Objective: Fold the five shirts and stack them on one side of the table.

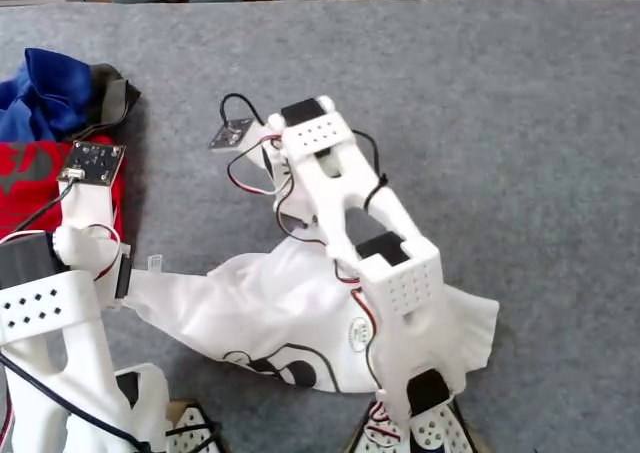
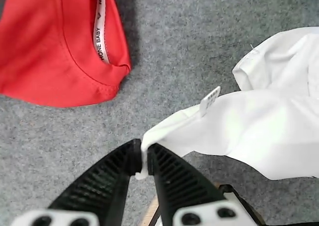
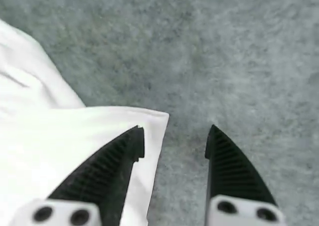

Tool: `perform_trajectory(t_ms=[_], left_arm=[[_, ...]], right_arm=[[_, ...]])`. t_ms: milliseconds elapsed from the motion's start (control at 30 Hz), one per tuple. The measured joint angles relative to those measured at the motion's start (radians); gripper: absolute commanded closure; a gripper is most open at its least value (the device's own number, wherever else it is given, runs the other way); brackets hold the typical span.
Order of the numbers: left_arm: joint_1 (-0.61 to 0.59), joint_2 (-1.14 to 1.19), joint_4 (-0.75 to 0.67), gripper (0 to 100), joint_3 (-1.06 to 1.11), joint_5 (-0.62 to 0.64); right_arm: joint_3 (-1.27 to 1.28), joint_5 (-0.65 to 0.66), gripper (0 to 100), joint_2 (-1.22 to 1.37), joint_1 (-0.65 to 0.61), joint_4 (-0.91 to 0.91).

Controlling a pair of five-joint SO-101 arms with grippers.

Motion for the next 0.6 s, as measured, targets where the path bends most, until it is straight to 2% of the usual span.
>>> perform_trajectory(t_ms=[167, 600], left_arm=[[0.0, 0.0, 0.0, 97, 0.0, 0.0], [0.0, 0.0, -0.008, 97, 0.0, 0.0]], right_arm=[[-0.075, 0.0, 78.7, 0.0, 0.0, 0.087], [0.032, 0.0, 78.7, 0.006, -0.021, 0.077]])
